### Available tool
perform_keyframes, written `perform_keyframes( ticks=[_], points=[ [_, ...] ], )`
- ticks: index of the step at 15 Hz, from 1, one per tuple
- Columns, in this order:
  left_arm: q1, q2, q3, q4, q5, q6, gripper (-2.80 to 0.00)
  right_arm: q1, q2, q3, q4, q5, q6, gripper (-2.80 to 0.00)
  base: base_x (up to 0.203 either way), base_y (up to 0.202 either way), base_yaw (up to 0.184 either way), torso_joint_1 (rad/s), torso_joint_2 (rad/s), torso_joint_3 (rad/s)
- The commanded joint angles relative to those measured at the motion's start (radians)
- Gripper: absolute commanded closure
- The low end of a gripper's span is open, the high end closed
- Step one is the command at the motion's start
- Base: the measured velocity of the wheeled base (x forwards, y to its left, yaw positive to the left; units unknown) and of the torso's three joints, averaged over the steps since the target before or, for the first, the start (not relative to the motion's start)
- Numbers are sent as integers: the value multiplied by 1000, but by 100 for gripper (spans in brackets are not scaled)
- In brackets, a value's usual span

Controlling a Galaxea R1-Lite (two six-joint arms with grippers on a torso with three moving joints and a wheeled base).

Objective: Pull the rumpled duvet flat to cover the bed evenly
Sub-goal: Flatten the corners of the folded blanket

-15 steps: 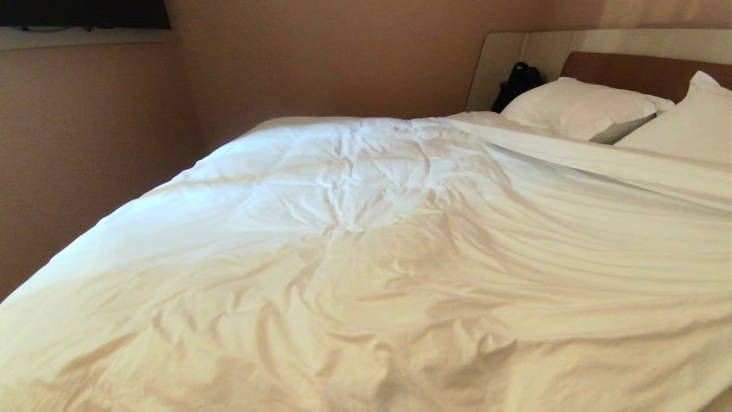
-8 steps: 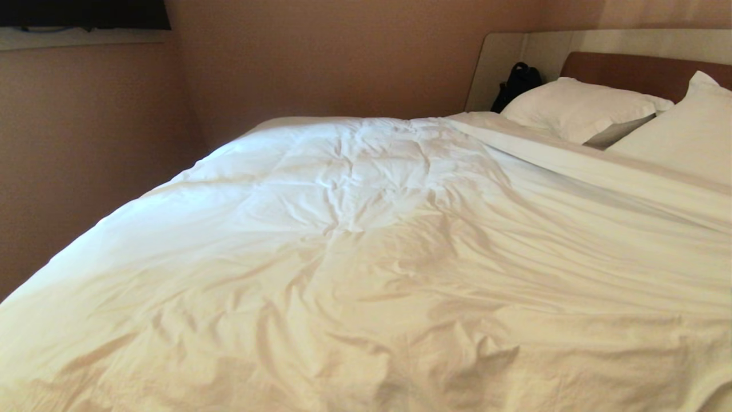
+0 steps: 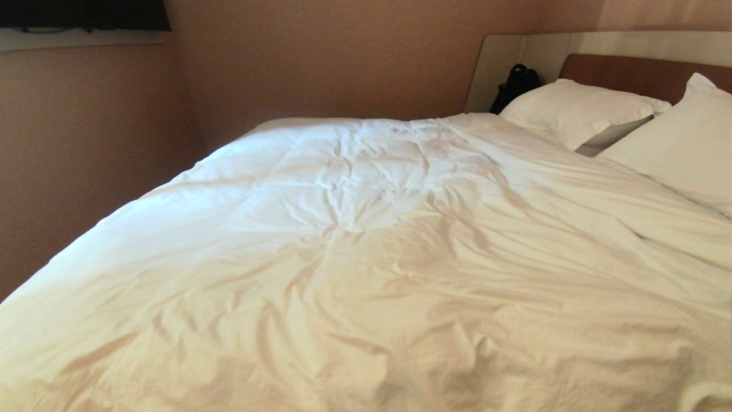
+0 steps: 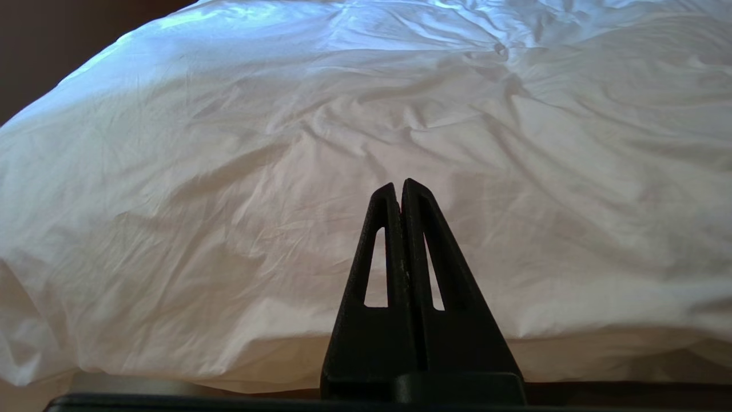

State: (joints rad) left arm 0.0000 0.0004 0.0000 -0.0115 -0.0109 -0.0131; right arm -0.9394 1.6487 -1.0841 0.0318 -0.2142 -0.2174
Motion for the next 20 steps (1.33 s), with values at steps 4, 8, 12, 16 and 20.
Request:
perform_keyframes(
  ticks=[4,8,12,16,20],
  points=[
    [0,1,0,-1,0,-1,0,8,-41,63,50,180,-43,-280,0,0,0,0,0,0],
    [0,1,0,-1,0,-1,0,25,-112,104,151,222,-49,-280,0,0,0,0,0,0],
    [0,1,0,-1,0,-1,0,25,-113,132,179,150,-61,-280,0,0,0,0,0,0],
    [0,1,0,-1,0,-1,0,24,-100,150,172,118,-63,-280,0,0,0,0,0,0],
    [0,1,0,-1,0,-1,0,25,-130,155,172,135,-60,0,0,0,0,0,0,0]
  ],
)
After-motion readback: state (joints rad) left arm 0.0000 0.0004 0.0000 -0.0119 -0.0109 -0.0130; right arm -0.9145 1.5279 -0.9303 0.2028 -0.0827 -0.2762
